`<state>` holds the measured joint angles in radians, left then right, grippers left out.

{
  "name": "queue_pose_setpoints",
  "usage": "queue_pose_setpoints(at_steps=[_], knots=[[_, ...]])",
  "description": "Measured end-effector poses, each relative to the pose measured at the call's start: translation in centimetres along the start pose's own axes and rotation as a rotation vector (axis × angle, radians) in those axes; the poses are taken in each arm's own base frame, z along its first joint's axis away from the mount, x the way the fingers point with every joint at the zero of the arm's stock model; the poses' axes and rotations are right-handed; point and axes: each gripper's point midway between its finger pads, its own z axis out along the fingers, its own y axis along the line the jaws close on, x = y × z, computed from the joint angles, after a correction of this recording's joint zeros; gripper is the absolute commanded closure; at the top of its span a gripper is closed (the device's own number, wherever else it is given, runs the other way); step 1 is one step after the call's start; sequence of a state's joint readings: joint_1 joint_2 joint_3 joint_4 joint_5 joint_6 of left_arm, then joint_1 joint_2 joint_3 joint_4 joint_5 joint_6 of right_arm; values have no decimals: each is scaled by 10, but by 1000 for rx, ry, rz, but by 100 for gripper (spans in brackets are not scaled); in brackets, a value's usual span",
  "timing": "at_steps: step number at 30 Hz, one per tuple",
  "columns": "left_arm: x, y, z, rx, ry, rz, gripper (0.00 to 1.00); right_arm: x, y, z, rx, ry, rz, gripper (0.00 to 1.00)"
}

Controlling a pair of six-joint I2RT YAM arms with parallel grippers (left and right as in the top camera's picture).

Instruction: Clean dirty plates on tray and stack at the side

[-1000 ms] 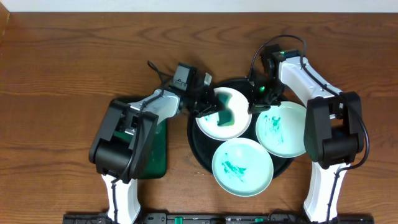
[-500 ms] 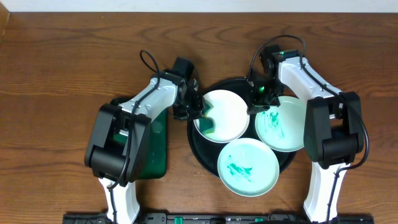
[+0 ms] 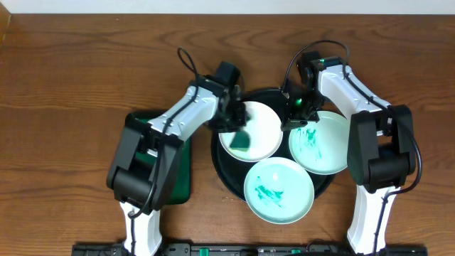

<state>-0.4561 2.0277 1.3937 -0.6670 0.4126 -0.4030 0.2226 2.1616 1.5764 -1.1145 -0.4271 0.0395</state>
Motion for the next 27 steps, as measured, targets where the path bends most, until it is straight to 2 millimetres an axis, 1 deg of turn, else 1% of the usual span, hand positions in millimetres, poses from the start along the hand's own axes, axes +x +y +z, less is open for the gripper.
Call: queue_pose_setpoints(at_steps=[4,6,12,16,19,21,23,25,27], knots=[[8,-28,10,84,25,42,93,0,0,0,0,0,0,99],[10,-37,17,121,41,47,93,0,0,0,0,0,0,99],[6,-47,26,210,70,12,93,1,-2,0,13,6,3,99],[-1,-48,27,267,76,-15,93,2,-4,-1,17,6,7,99],[-7,-44,25,298,78,-41,93,3,-4,-1,18,12,9,99],[-13,-38,22,307,71,-70,93,3,-4,-1,18,13,9,99],[-22,-27,18,302,51,-100,93,4,-4,-1,18,15,11,99],[-33,-11,13,285,26,-137,93,4,-4,-1,18,15,10,99],[-37,7,8,255,23,-183,93,4,-4,-1,18,15,10,99]])
